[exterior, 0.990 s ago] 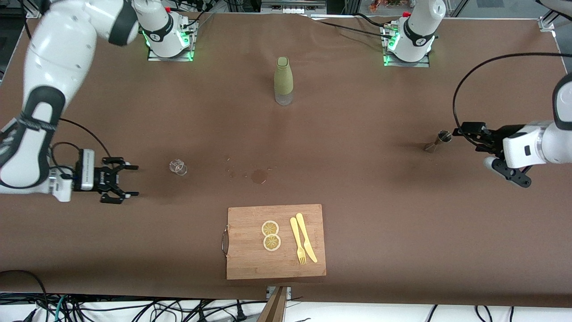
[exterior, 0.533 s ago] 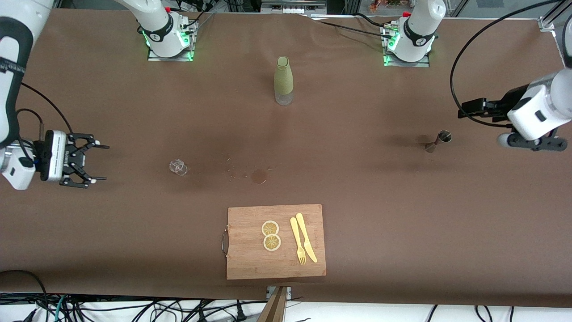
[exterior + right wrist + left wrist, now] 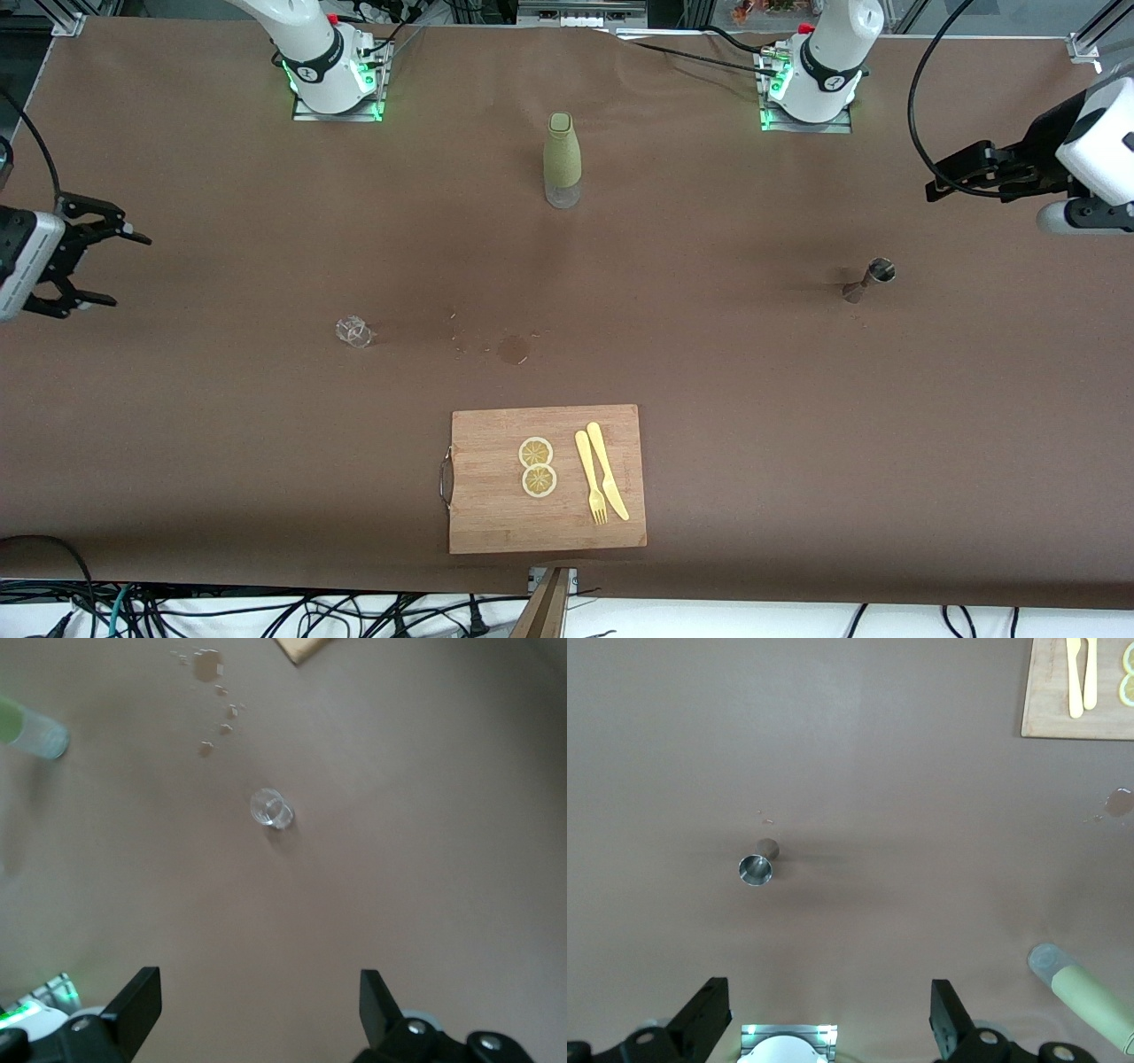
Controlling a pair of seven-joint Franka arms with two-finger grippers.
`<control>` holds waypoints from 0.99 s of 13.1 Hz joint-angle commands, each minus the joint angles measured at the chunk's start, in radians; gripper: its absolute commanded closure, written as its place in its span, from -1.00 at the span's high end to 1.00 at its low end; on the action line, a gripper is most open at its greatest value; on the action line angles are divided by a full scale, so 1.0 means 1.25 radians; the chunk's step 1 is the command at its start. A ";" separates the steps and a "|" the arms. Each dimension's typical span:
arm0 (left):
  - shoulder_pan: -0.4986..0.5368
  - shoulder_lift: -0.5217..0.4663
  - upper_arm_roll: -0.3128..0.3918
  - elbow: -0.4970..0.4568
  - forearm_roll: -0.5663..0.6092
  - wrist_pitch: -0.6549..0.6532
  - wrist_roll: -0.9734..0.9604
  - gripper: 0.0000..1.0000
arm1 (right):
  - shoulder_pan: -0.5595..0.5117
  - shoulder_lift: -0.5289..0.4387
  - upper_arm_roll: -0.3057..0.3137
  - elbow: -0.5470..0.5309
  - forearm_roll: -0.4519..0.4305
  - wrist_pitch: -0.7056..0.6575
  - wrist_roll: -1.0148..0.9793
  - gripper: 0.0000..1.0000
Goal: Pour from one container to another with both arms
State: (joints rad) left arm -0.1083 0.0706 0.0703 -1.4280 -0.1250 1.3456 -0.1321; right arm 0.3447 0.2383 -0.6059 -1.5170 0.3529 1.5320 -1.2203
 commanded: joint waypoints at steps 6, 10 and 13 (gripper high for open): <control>0.043 -0.014 -0.053 -0.016 0.036 0.019 -0.010 1.00 | 0.002 -0.195 0.170 -0.042 -0.237 -0.030 0.539 0.98; 0.041 -0.007 -0.062 -0.011 0.041 0.037 -0.010 1.00 | 0.005 -0.196 0.184 -0.023 -0.256 -0.057 0.586 0.98; 0.042 -0.003 -0.067 -0.009 0.041 0.041 -0.001 1.00 | 0.005 -0.193 0.185 -0.020 -0.277 -0.056 0.588 0.98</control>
State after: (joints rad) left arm -0.0633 0.0712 0.0027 -1.4348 -0.1074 1.3827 -0.1343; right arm 0.3476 0.0127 -0.3822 -1.5336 0.0398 1.4684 -0.5074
